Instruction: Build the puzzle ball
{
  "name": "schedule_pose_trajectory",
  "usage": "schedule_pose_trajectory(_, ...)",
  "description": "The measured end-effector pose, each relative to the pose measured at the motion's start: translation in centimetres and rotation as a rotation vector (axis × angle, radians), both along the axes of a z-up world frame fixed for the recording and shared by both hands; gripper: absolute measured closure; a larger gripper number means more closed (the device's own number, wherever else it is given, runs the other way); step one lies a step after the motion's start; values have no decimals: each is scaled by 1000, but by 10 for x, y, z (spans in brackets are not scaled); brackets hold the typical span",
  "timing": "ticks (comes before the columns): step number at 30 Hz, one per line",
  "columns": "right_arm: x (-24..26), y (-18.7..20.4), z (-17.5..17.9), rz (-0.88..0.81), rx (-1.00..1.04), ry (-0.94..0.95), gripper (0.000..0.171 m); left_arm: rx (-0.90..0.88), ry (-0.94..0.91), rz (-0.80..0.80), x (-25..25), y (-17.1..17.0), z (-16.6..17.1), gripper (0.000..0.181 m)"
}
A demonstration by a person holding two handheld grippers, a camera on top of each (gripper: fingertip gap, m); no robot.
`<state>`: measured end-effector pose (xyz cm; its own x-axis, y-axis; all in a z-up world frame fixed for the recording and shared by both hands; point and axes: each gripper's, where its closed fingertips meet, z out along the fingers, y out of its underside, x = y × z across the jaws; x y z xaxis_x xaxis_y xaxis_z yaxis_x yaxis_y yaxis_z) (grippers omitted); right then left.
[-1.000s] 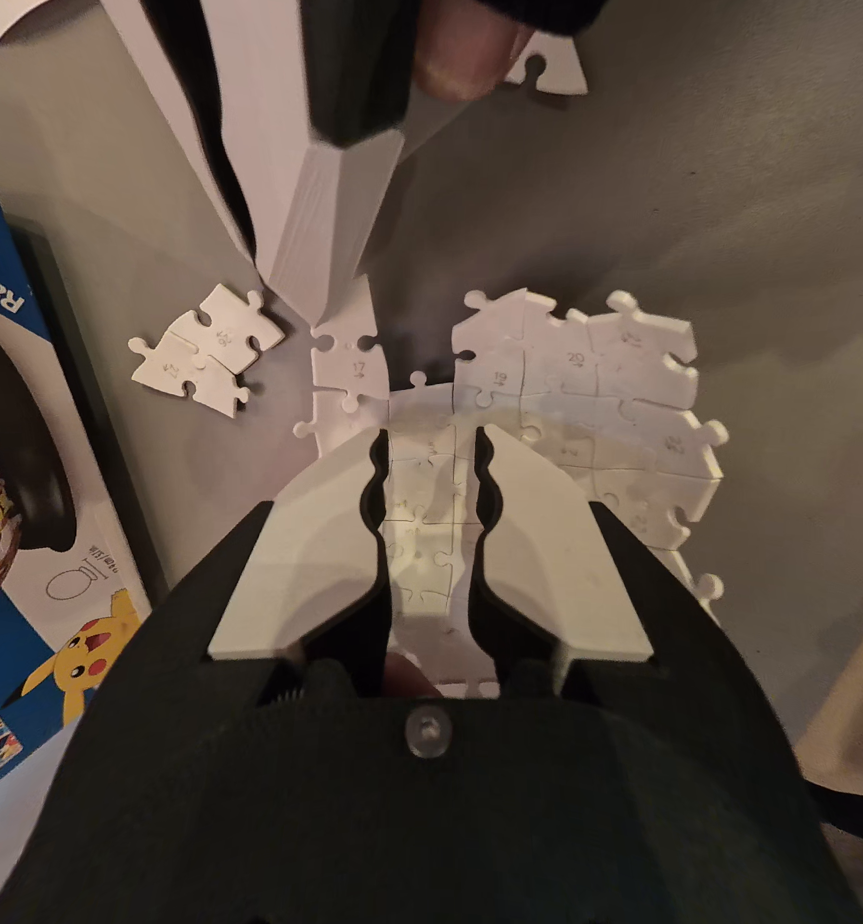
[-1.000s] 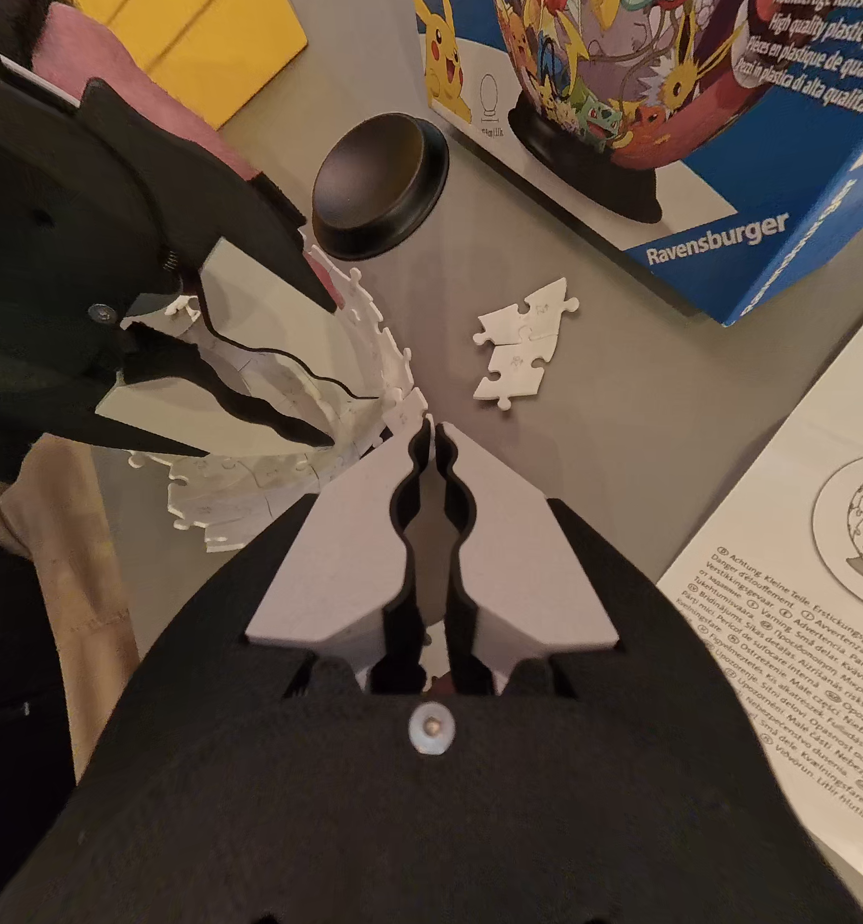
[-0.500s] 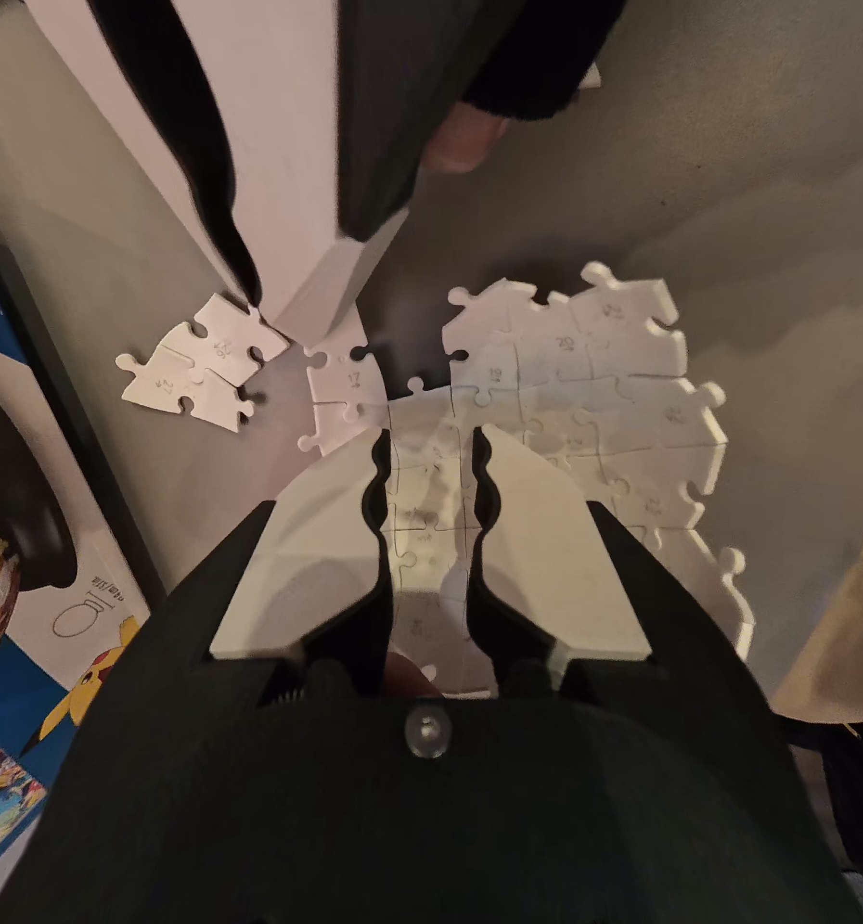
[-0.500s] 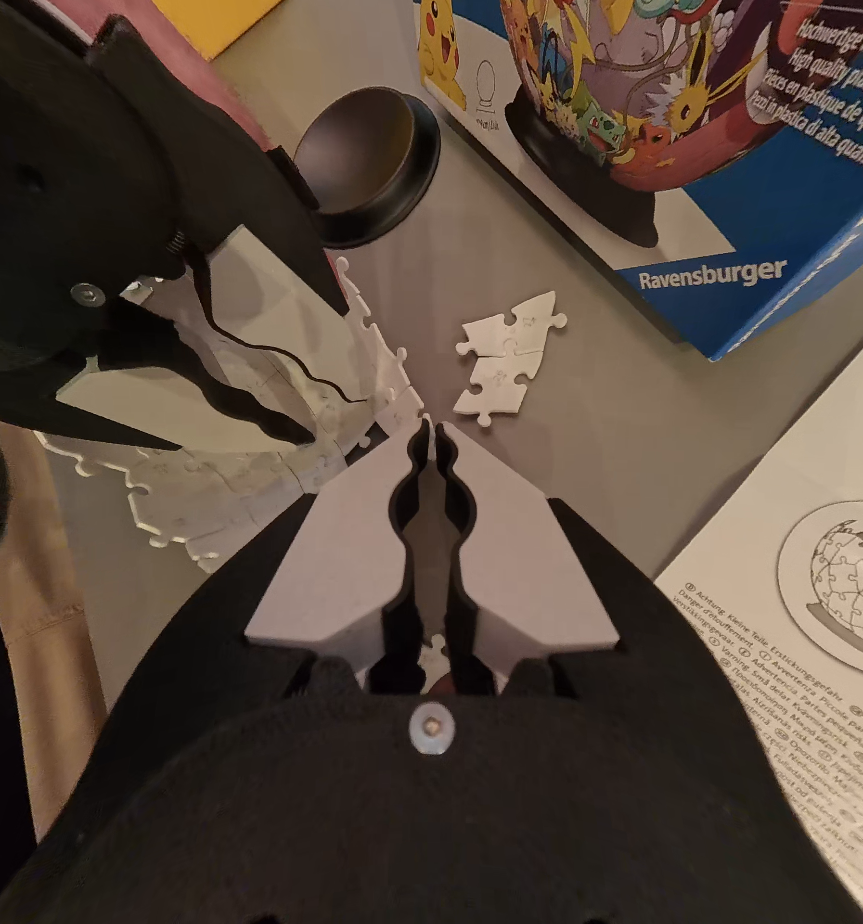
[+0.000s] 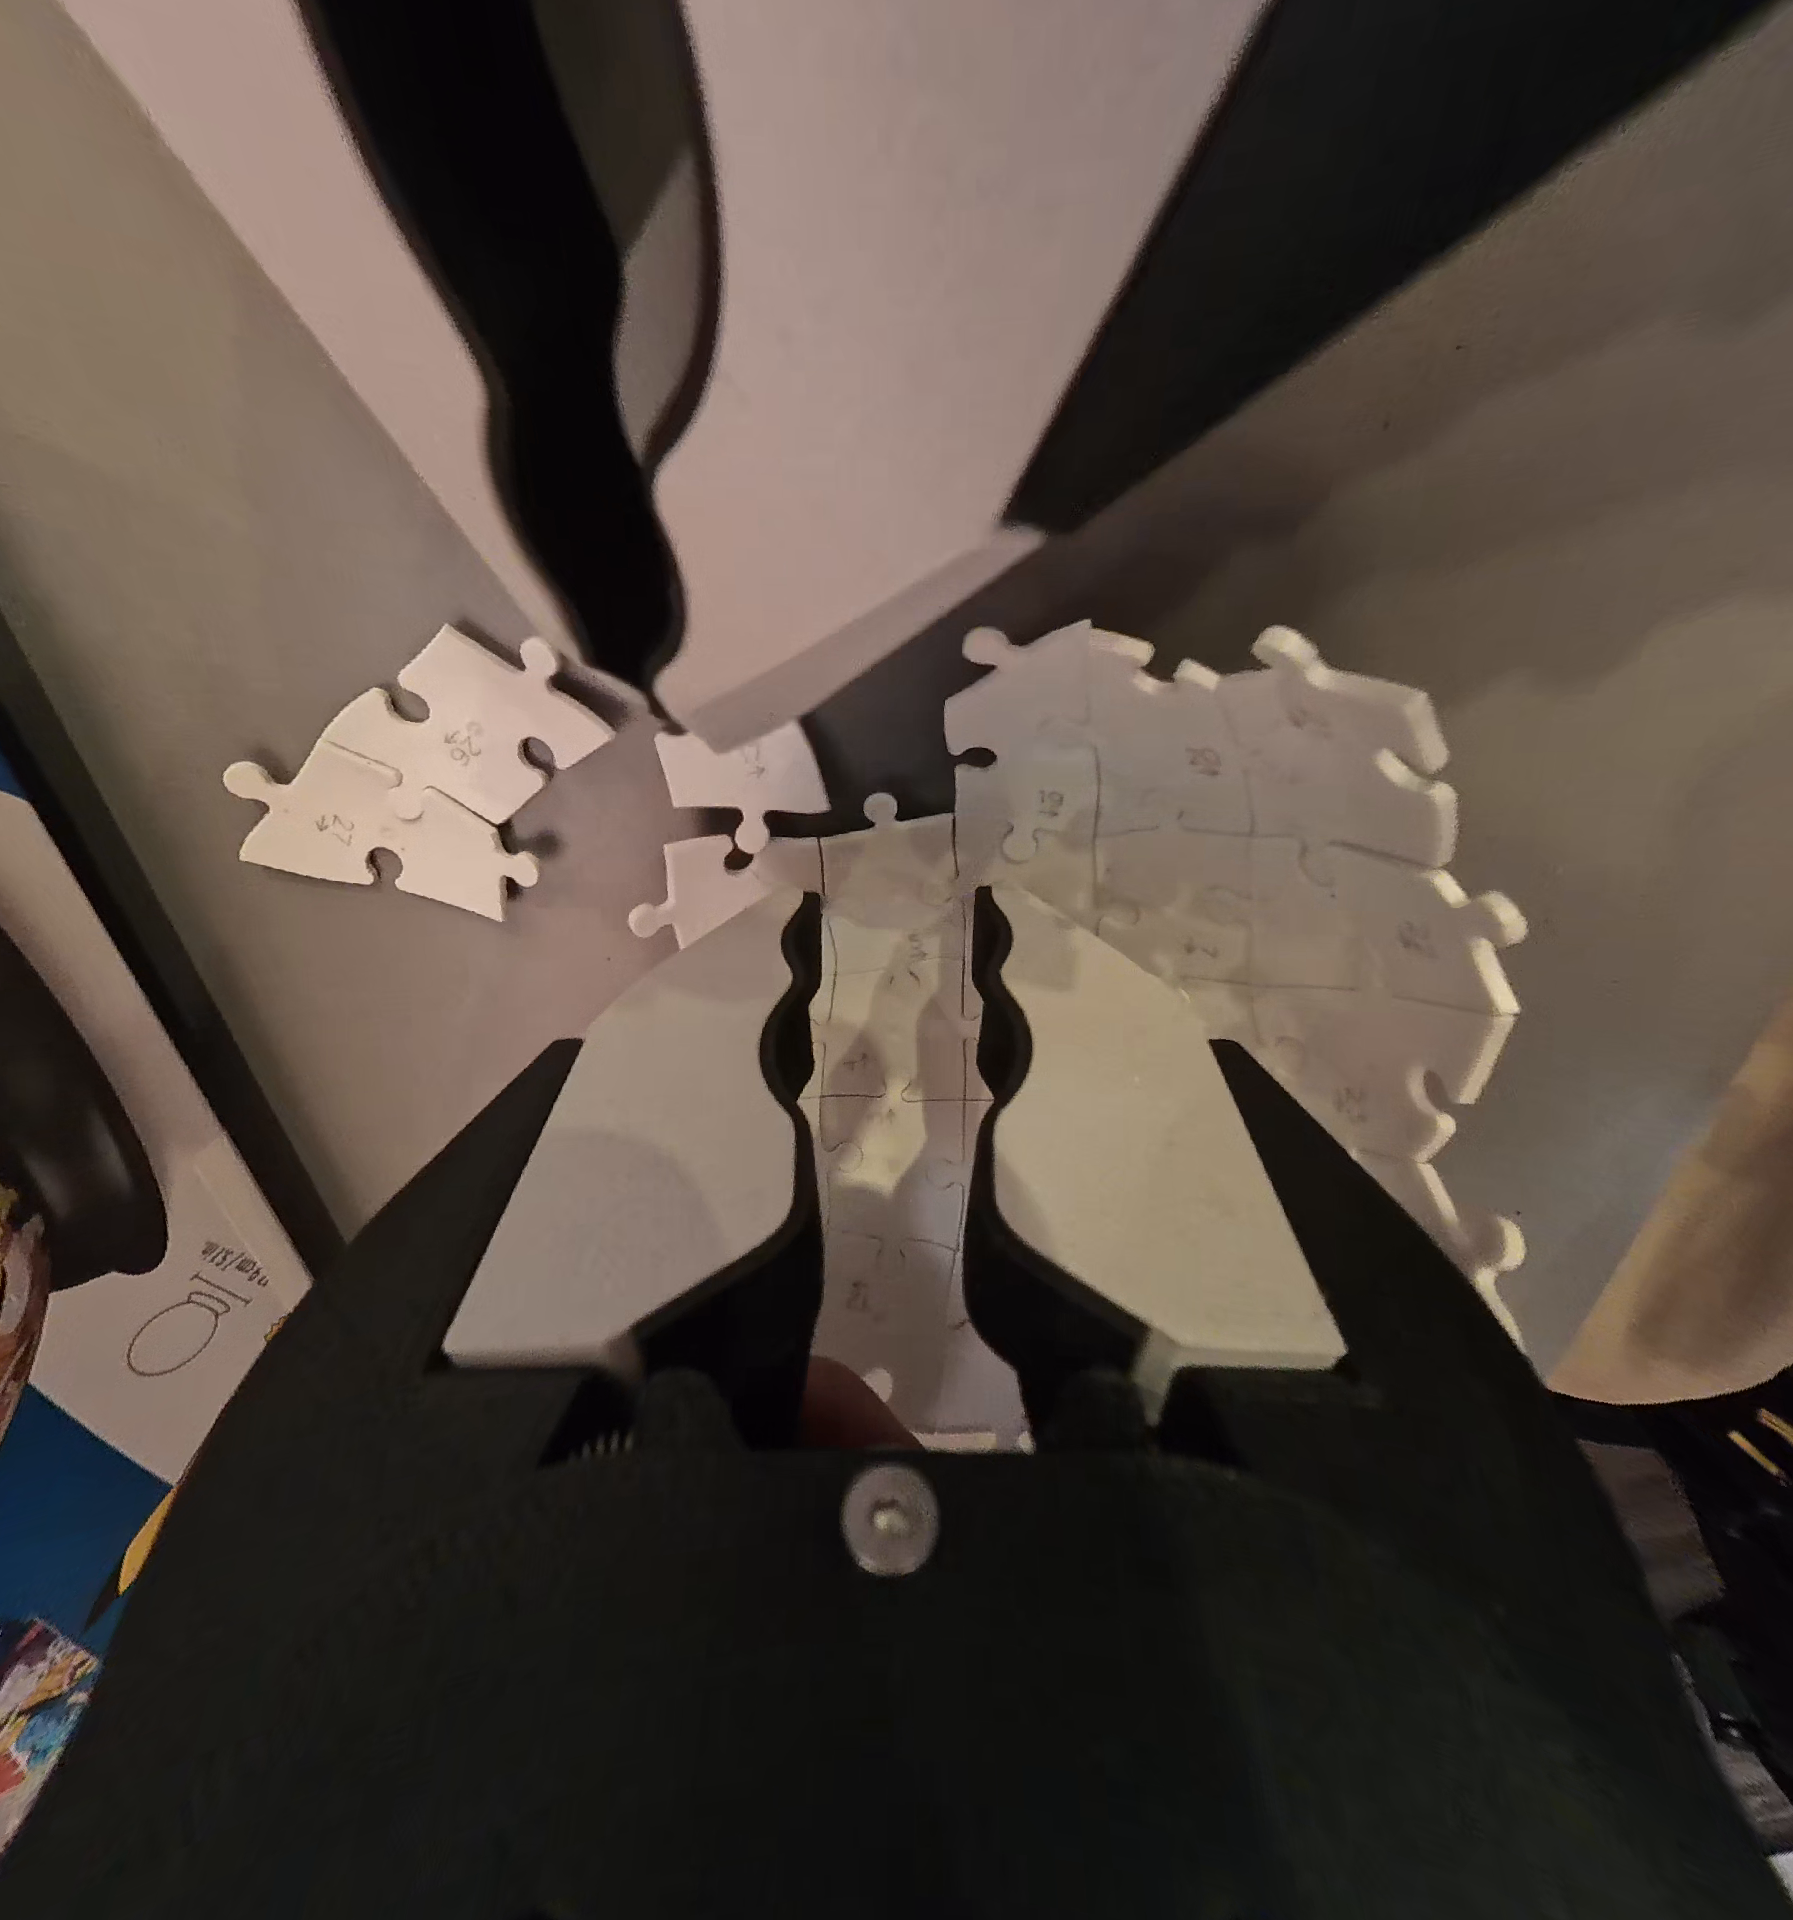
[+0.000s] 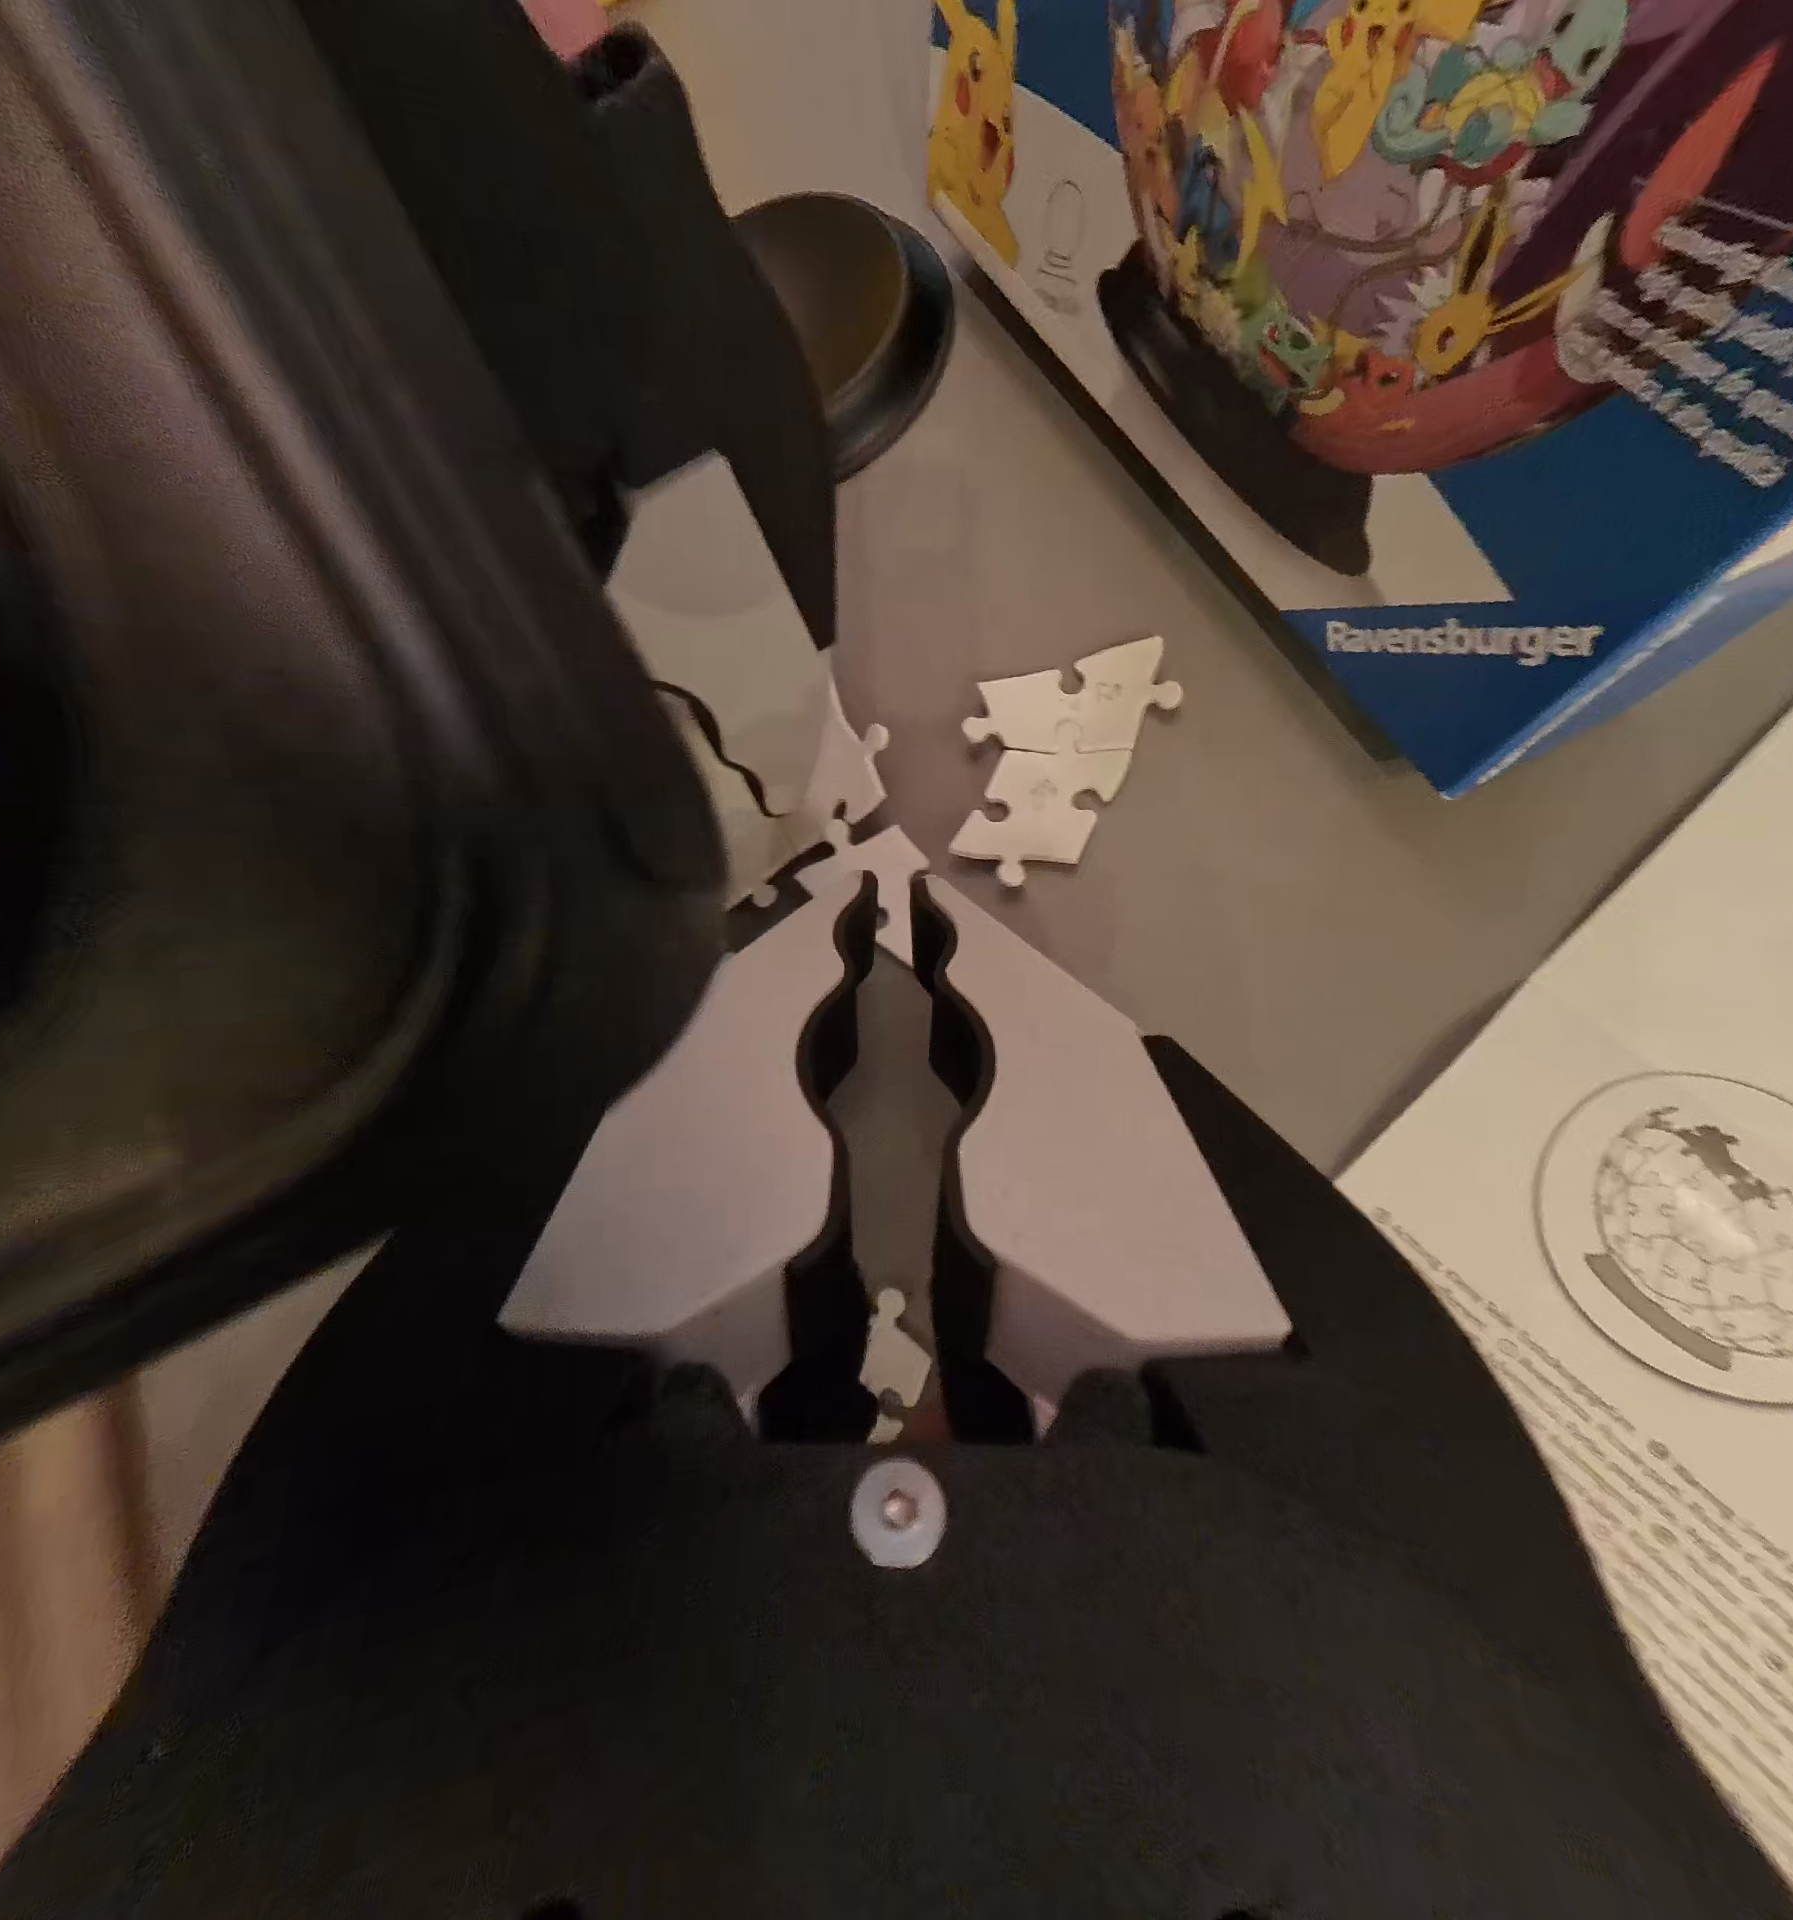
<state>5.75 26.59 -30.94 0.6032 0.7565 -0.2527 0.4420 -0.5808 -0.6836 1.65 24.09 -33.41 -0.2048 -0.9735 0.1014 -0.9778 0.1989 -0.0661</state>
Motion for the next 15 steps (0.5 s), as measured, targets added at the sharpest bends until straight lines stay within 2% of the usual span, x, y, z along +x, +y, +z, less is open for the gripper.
schedule_pose_trajectory(15,-14,-2,-16,12,-59,25,171,-39,53,-25,0,1,0,155)
